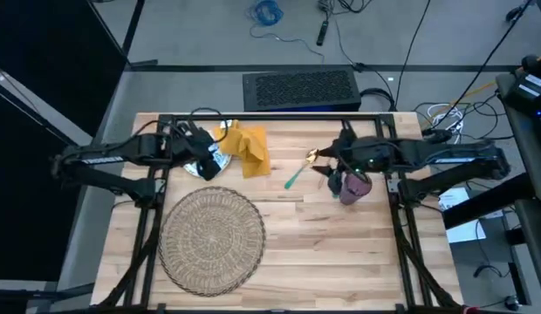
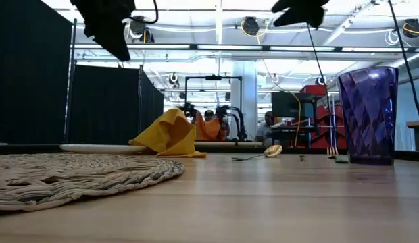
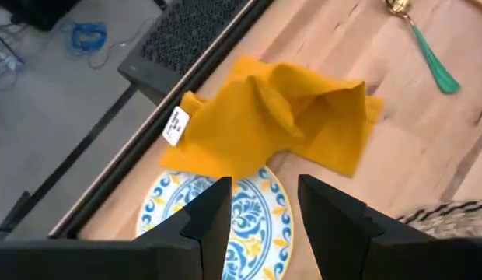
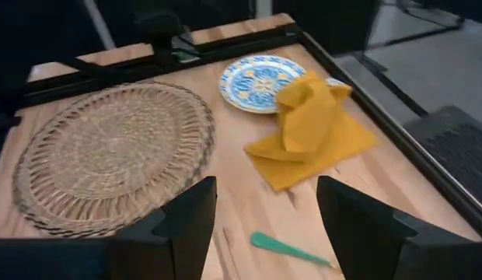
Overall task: Set table place
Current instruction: Move the brown table mat to the center of the table
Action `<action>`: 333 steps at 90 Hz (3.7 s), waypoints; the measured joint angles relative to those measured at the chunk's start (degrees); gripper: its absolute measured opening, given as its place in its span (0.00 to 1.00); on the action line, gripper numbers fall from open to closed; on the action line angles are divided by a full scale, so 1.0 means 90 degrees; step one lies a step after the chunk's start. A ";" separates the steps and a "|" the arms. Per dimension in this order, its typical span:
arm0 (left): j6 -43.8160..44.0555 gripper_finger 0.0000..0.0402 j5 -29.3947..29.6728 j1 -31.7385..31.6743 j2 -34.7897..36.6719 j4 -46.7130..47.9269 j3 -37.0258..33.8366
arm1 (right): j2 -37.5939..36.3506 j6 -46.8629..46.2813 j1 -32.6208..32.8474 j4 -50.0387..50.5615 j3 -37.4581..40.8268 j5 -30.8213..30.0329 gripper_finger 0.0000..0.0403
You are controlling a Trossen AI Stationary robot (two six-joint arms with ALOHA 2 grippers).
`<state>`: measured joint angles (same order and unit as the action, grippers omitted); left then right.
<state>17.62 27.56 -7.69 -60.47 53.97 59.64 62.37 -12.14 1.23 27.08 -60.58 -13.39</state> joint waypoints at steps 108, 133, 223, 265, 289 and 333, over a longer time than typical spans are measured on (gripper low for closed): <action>0.1847 0.34 -0.0206 0.0524 0.0058 -0.1473 -0.0018 | 0.0456 0.1973 0.0809 -0.2232 0.0165 0.2339 0.52; 0.2466 0.34 0.0460 0.0843 0.0058 -0.0733 -0.0094 | 0.0641 0.1989 0.0732 -0.2348 0.0165 0.2412 0.52; 0.3252 0.34 -0.2320 0.1218 0.0056 -0.0070 -0.2487 | 0.1219 0.1531 -0.0275 -0.2434 0.0165 0.2860 0.52; 0.3693 0.34 -0.2103 0.1662 0.0056 0.0613 -0.2659 | 0.1219 0.1419 -0.0351 -0.2321 0.0165 0.2835 0.52; 0.3766 0.34 -0.2486 0.1519 -0.0188 0.0287 -0.3158 | 0.1214 0.1433 -0.0349 -0.2294 0.0165 0.2844 0.52; 0.3625 0.34 -0.2245 0.1519 -0.0893 -0.0433 -0.3617 | 0.1214 0.1377 -0.0343 -0.2128 0.0165 0.2859 0.52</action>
<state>50.25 7.35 5.98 -68.50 50.08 27.09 73.30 0.25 -1.86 7.93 -59.09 12.34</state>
